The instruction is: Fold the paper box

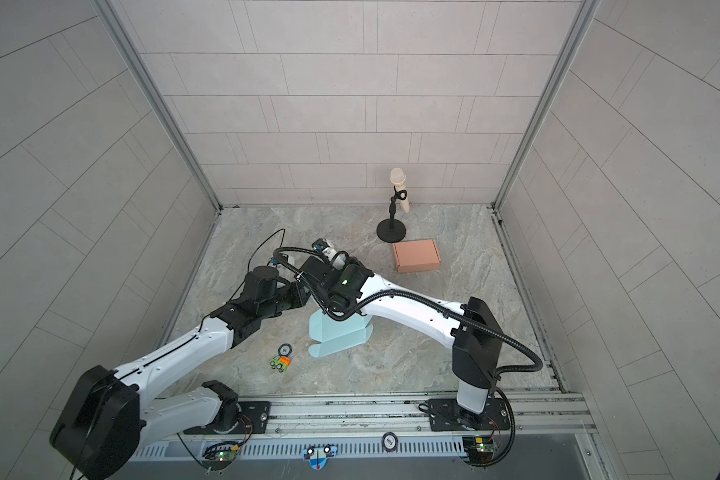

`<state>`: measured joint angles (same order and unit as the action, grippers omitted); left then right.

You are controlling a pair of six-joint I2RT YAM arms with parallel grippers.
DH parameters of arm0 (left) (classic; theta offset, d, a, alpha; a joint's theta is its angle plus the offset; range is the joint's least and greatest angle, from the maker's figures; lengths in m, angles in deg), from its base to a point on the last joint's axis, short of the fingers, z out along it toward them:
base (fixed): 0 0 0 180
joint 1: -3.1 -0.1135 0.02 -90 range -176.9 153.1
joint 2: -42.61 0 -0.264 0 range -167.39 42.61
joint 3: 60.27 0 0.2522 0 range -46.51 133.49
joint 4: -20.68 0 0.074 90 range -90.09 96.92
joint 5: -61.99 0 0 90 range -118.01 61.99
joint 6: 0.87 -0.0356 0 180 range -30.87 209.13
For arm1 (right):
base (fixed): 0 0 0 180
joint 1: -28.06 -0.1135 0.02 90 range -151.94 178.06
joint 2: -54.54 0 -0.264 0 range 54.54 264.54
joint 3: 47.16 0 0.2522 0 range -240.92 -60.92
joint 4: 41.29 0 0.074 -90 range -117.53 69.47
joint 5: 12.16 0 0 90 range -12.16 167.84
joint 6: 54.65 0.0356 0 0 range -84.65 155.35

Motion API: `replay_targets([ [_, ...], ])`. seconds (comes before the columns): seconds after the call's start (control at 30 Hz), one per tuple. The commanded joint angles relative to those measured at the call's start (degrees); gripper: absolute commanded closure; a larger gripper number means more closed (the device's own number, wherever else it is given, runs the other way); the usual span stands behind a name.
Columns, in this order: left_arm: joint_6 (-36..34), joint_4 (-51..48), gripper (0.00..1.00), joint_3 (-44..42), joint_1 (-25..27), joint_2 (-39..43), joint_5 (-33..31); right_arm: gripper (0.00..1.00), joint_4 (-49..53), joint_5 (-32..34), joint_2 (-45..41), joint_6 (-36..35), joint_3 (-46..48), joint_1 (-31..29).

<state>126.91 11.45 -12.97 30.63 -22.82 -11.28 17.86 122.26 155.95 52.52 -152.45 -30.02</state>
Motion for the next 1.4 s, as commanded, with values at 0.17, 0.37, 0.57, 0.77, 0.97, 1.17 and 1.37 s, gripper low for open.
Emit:
replay_targets([
  [0.17, 0.9, 4.2, 0.90, 1.8, 0.8, 3.2, 3.3, 0.80, 4.6, 9.1, 4.4, 0.5, -3.8, -0.9],
  [0.37, 2.0, 5.1, 0.89, 1.3, 0.8, 3.7, 3.1, 0.76, 4.1, 11.0, 5.0, 0.4, -3.9, -0.8],
  [0.57, 2.3, 5.1, 0.89, 0.9, 2.6, 4.1, 3.0, 0.84, 3.7, 12.8, 5.9, 0.0, -3.7, -0.6],
  [0.77, 2.5, 5.3, 0.89, 0.4, 2.9, 4.8, 2.3, 0.95, 3.4, 14.8, 6.5, -0.9, -3.3, -0.5],
  [0.97, 2.3, 5.4, 0.89, 0.2, 3.0, 4.2, 1.8, 0.84, 2.5, 15.0, 5.5, -0.8, -3.3, -1.3],
  [1.17, 3.2, 6.4, 0.89, -0.5, 2.9, 2.6, 0.6, 0.67, 2.5, 14.4, 3.9, 0.8, -3.7, -3.3],
  [1.37, 3.6, 8.3, 0.89, 0.0, 2.9, -0.2, -1.8, 0.46, 3.6, 10.3, 1.0, 4.8, -2.9, -5.1],
])
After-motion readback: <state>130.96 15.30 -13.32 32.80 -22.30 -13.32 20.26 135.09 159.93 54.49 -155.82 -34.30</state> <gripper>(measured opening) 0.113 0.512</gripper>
